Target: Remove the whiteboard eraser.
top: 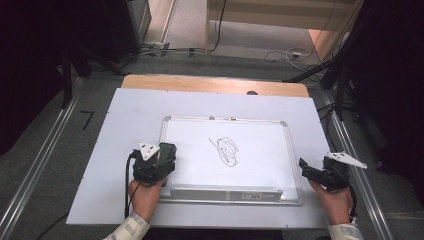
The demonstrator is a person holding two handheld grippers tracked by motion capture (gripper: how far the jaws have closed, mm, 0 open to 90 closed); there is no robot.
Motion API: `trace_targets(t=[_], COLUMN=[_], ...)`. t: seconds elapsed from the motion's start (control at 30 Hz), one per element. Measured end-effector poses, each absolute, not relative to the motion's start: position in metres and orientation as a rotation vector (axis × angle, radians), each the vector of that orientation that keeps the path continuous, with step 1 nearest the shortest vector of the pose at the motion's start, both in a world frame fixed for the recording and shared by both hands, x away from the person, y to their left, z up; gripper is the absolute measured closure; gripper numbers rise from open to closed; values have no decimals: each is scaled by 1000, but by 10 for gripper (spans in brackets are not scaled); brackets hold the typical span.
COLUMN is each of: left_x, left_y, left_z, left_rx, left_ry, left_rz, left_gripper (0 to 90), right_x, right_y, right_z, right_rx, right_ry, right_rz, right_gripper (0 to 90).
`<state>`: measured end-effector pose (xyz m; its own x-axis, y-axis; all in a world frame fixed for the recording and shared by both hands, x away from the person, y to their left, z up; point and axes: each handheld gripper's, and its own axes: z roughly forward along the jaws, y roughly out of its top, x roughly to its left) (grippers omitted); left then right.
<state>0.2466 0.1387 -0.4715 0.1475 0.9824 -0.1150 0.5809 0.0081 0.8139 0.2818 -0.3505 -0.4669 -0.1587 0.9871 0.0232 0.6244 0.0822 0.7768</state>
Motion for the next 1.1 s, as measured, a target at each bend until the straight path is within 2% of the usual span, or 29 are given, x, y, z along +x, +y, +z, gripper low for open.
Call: trace_targets(t=[1.1], left_x=[260], left_y=[125], left_z=[-458], left_rx=[1650], left_ry=[1474], left_rz=[641], left_gripper=[408], right_x=[282], right_y=[-350], right_z=[-468], right_rx=[1587], right_ry=[1848], right_rz=[893], right_gripper=[105])
